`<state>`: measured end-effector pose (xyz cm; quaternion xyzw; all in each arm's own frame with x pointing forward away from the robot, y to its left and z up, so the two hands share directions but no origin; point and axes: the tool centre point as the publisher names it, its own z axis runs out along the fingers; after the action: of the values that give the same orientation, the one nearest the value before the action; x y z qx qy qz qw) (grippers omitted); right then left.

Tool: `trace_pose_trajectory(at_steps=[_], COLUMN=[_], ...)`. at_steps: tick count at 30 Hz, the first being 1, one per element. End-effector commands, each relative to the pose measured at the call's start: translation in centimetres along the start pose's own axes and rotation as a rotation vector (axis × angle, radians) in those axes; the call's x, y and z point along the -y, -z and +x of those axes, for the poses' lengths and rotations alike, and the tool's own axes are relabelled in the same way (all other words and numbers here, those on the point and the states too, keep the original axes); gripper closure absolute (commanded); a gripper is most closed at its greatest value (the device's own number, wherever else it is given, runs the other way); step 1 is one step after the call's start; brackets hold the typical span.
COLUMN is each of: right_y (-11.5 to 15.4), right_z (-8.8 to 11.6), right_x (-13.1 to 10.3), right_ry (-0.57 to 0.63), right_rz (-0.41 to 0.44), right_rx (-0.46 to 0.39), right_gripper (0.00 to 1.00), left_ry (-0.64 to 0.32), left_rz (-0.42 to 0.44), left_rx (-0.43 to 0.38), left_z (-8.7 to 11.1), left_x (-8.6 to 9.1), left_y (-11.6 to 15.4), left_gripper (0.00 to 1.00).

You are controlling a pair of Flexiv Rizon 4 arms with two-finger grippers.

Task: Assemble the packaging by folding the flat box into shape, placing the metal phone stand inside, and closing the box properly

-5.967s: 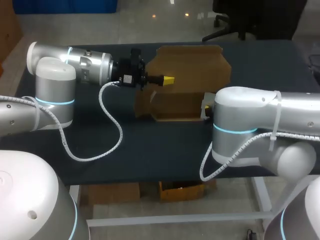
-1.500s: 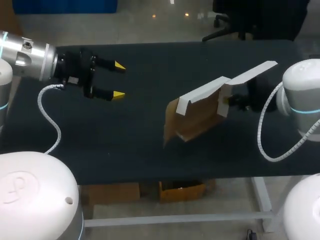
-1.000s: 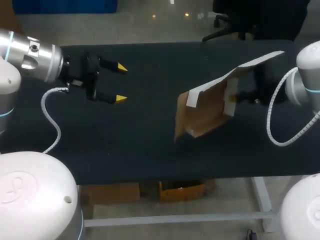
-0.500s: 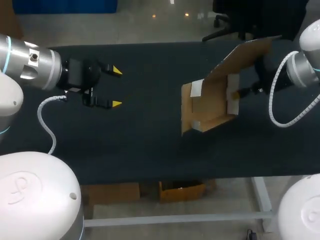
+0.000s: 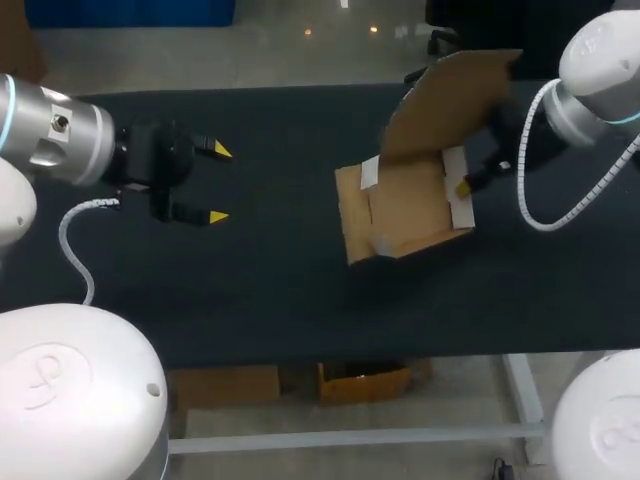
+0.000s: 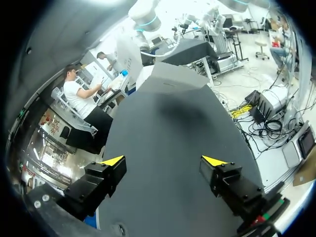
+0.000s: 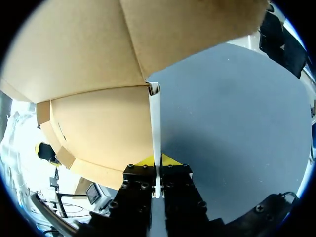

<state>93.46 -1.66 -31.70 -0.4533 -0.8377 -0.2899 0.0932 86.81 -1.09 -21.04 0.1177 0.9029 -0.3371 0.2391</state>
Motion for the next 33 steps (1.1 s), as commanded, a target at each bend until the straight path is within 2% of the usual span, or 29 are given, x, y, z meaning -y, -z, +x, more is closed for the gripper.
trace_pose_trajectory(at_steps=[1, 3, 5, 22, 26, 33], right_y=[0.2, 0.3, 0.3, 0.2, -0.4, -1.0], right_z=[0.7, 0.8, 0.8, 0.9, 1.1, 1.7], right_x=[-0.2, 0.0, 0.0, -0.1, 0.2, 1.4], right_ry=[-0.025, -0.035, -0.035, -0.036, -0.139, -0.287], right_rz=[0.14, 0.158, 0.158, 0.157, 0.226, 0.308], right_rx=[0.045, 0.045, 0.045, 0.049, 0.083, 0.167], right_gripper=[1.0, 1.0, 1.0, 1.0, 1.0, 1.0], left_ry=[-0.026, -0.054, -0.026, -0.026, -0.027, 0.057], left_rz=[-0.002, -0.01, -0.022, -0.022, -0.132, -0.263], left_rx=[-0.035, -0.071, -0.1, -0.1, -0.099, -0.157], left_z=[-0.4, -0.4, -0.7, -0.7, -0.6, -0.5], left_x=[-0.3, -0.5, -1.1, -1.1, -1.1, -1.6], left_y=[0.3, 0.3, 0.5, 0.5, 0.5, 0.1], left_gripper=[0.0, 0.0, 0.0, 0.0, 0.0, 0.0])
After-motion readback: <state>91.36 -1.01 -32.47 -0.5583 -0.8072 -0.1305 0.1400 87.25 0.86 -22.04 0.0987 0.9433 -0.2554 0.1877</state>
